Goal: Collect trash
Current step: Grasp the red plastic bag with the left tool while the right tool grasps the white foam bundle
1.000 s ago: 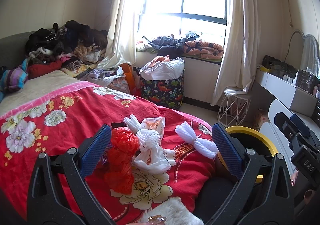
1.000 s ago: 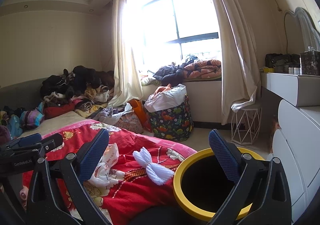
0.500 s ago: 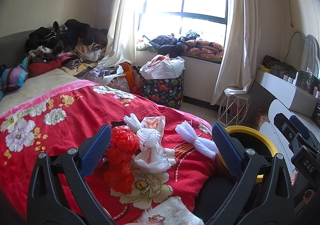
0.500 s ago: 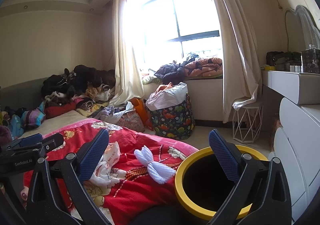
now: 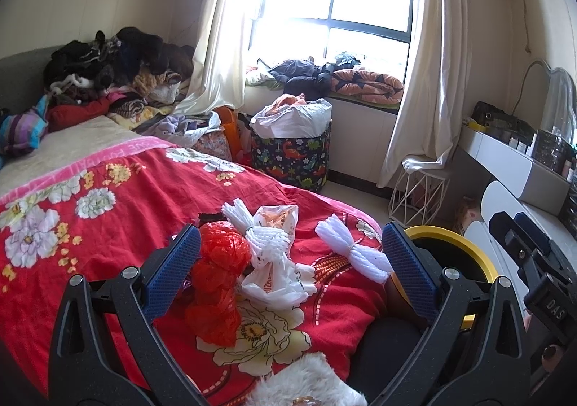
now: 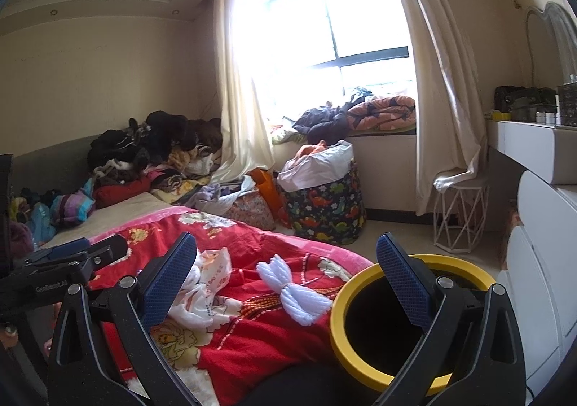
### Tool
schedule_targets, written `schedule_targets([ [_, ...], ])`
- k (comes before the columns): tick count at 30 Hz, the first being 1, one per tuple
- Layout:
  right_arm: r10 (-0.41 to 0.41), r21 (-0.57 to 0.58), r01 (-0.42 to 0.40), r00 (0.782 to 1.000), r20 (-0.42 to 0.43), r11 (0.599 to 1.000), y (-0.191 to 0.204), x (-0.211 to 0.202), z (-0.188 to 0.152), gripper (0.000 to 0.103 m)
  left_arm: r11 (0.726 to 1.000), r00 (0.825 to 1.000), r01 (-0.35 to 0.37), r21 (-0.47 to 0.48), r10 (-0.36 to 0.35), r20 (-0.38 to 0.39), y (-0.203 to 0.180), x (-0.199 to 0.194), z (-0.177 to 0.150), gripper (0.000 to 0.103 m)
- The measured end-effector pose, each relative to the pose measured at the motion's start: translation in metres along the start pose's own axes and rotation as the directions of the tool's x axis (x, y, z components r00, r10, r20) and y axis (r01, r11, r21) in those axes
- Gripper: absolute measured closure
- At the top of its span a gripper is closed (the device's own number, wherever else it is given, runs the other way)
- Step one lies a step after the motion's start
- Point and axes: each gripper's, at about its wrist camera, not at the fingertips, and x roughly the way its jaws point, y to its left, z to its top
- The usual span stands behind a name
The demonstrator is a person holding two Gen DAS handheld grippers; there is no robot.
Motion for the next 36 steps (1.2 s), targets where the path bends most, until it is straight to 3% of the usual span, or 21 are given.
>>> schedule_targets([
  [14, 0.160, -0.058, -0.167, 0.980, -0.118, 0.984, 0.040, 0.043, 0.012, 0.006, 0.991, 0.997, -0.074, -0.111, 0.074, -0.001, 0.045, 0.003, 0.004, 0.010],
  [24, 0.214, -0.050, -0.230, 0.953, -0.213, 0.972, 0.054, 0.088, 0.010, 0.006, 0.977, 0.992, -0.126, -0.171, 0.123, -0.026, 0.093, 0.011, 0.001, 0.010],
  [27, 0.221, -0.040, -0.237, 0.944, -0.244, 0.971, 0.056, 0.105, 0.007, 0.006, 0.974, 0.991, -0.131, -0.183, 0.124, -0.050, 0.108, 0.017, 0.000, 0.010],
  [32, 0.209, -0.017, -0.224, 0.932, -0.297, 0.974, 0.053, 0.131, 0.004, 0.006, 0.978, 0.995, -0.072, -0.197, 0.056, -0.085, 0.120, 0.030, -0.007, 0.010],
  [36, 0.219, 0.025, -0.223, 0.918, -0.331, 0.974, 0.046, 0.148, 0.003, 0.006, 0.987, 0.989, -0.070, -0.147, 0.049, -0.139, 0.112, 0.048, -0.016, 0.010],
])
